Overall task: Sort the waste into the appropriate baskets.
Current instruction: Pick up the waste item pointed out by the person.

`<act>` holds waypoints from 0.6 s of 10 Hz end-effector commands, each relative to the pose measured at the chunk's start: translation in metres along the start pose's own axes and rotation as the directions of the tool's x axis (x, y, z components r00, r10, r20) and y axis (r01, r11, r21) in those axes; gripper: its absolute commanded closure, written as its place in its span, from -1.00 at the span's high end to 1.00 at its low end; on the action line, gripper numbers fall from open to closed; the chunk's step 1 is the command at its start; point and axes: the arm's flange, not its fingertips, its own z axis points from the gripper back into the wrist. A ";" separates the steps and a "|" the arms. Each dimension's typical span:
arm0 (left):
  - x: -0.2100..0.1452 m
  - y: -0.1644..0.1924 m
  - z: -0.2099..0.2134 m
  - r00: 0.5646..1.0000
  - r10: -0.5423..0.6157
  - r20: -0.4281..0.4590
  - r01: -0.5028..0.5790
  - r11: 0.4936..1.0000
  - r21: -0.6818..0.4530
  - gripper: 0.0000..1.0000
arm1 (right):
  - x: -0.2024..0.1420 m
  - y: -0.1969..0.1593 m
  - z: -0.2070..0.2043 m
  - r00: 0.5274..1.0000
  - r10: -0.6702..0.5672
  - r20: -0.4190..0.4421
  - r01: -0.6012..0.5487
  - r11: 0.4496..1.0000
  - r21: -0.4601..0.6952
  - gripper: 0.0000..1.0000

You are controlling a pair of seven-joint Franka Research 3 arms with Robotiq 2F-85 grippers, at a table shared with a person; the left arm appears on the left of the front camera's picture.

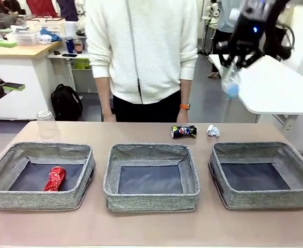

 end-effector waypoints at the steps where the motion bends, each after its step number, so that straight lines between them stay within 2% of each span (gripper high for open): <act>1: -0.002 0.001 0.002 1.000 -0.022 -0.012 0.022 1.000 0.002 1.00 | 0.004 0.055 0.006 0.997 -0.045 -0.065 0.043 0.999 -0.029 -0.62; 4: -0.002 0.001 0.002 1.000 -0.022 -0.012 0.022 1.000 0.002 1.00 | -0.031 0.138 0.033 0.999 0.015 -0.042 -0.016 1.000 -0.003 -0.62; 5: -0.002 0.001 0.002 1.000 -0.022 -0.012 0.022 1.000 0.002 1.00 | -0.039 0.154 0.040 0.995 0.073 -0.071 -0.074 0.997 -0.019 -0.62; 6: -0.002 0.001 0.002 1.000 -0.022 -0.012 0.022 1.000 0.002 1.00 | -0.044 0.165 0.048 0.994 0.093 -0.058 -0.094 0.995 -0.017 -0.62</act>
